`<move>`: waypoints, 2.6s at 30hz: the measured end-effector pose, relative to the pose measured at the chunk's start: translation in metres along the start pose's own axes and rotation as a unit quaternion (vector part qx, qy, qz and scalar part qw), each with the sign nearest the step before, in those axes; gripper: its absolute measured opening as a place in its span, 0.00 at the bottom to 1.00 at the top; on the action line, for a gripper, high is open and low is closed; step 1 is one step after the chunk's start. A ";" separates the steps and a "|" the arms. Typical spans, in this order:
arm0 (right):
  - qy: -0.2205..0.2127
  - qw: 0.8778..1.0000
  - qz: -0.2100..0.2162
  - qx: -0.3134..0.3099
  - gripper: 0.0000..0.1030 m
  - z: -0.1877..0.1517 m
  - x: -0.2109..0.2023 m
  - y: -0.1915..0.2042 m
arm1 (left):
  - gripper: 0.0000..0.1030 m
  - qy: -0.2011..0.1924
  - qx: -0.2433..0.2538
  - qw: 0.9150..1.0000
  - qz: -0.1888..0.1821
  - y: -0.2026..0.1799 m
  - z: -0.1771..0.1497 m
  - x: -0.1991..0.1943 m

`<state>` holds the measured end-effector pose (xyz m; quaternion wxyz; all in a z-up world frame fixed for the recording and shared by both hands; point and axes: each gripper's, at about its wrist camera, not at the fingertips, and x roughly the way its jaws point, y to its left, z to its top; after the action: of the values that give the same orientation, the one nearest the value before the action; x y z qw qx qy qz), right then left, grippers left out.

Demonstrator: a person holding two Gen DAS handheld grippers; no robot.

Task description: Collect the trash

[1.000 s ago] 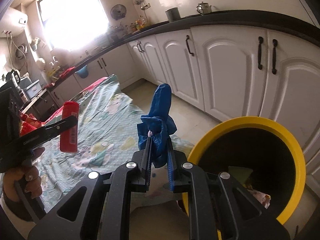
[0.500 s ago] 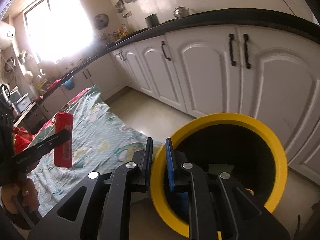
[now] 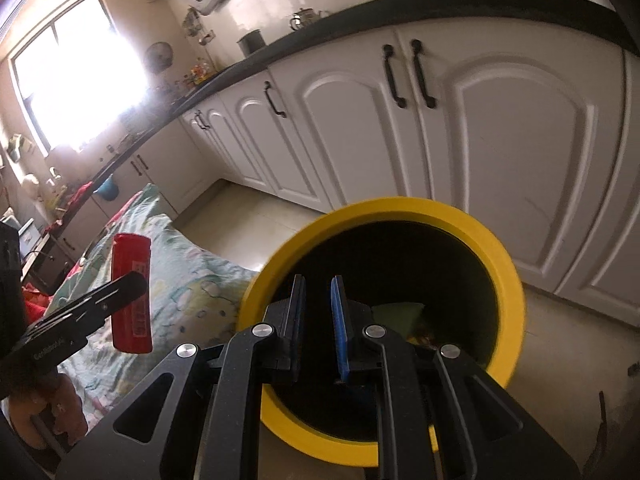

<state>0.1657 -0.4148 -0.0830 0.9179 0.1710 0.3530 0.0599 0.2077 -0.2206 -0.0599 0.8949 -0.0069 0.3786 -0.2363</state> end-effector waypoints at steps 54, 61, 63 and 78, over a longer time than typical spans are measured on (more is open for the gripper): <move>-0.066 0.996 -0.032 -0.045 0.94 -0.020 -0.072 0.039 | 0.89 -0.044 -0.002 0.997 0.058 0.028 -0.007 -0.067; -0.080 0.994 -0.019 -0.068 0.94 -0.026 -0.087 0.069 | 0.89 -0.078 -0.003 0.994 0.073 0.042 -0.023 -0.107; -0.088 0.993 -0.017 -0.071 0.94 -0.030 -0.091 0.076 | 0.89 -0.086 -0.003 0.993 0.079 0.046 -0.032 -0.117; -0.203 0.974 -0.052 -0.092 0.94 -0.086 -0.126 0.121 | 0.89 -0.166 0.004 0.980 0.113 0.055 -0.088 -0.183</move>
<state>0.0158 -0.3077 -0.0205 0.9840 0.0759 0.1611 0.0085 0.0606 -0.0786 -0.0101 0.9661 0.0000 0.2226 -0.1310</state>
